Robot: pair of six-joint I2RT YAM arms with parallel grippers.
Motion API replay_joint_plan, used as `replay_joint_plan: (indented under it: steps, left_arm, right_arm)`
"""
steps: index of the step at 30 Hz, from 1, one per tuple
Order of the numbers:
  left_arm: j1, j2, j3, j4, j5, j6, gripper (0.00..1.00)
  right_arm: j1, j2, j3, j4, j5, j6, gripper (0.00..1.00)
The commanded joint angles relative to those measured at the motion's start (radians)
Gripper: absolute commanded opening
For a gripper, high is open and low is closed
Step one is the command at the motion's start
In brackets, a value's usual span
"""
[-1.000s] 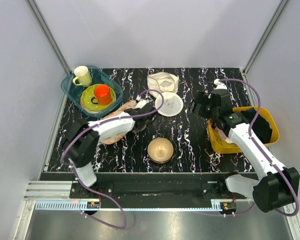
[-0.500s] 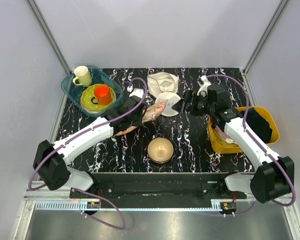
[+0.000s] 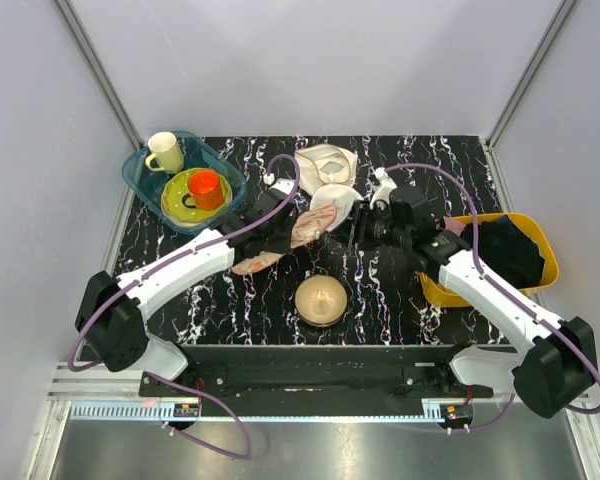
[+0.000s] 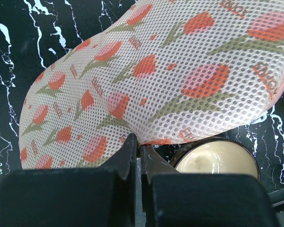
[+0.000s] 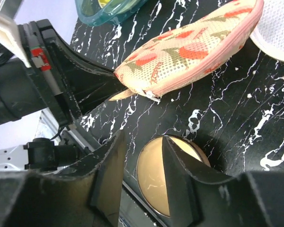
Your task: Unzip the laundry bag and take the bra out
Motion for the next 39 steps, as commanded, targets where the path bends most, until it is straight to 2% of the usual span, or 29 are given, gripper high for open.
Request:
replay_joint_plan:
  steps: [1,12,19,24,27,30,33,34,39]
  left_arm:
    - [0.005,0.000,0.053,0.059,0.027,0.001,0.00]
    - [0.005,0.005,0.054,0.062,0.055,0.004,0.00]
    - [0.005,-0.001,0.038,0.078,0.070,0.004,0.00]
    - [0.005,-0.006,0.022,0.084,0.076,0.007,0.00]
    - [0.005,-0.010,0.008,0.095,0.086,0.004,0.00]
    - [0.005,-0.020,-0.004,0.105,0.095,0.005,0.00]
    - [0.005,-0.027,-0.019,0.111,0.098,0.007,0.00]
    - [0.005,-0.029,-0.028,0.113,0.098,0.008,0.00]
    - [0.005,-0.029,-0.045,0.116,0.096,0.008,0.00]
  right_arm:
    - [0.060,-0.018,-0.035,0.048,0.168,0.028,0.42]
    - [0.157,0.117,-0.005,0.094,0.247,0.008,0.49]
    - [0.169,0.186,0.040,0.123,0.294,0.004,0.50]
    - [0.171,0.179,0.040,0.164,0.288,0.024,0.47]
    - [0.169,0.163,0.035,0.171,0.297,0.028,0.42]
    - [0.171,0.156,0.018,0.183,0.311,0.031,0.31]
    - [0.169,0.131,-0.008,0.195,0.317,0.043,0.19]
    - [0.169,0.122,-0.014,0.198,0.320,0.043,0.11]
    - [0.169,0.067,-0.035,0.168,0.366,0.037,0.00]
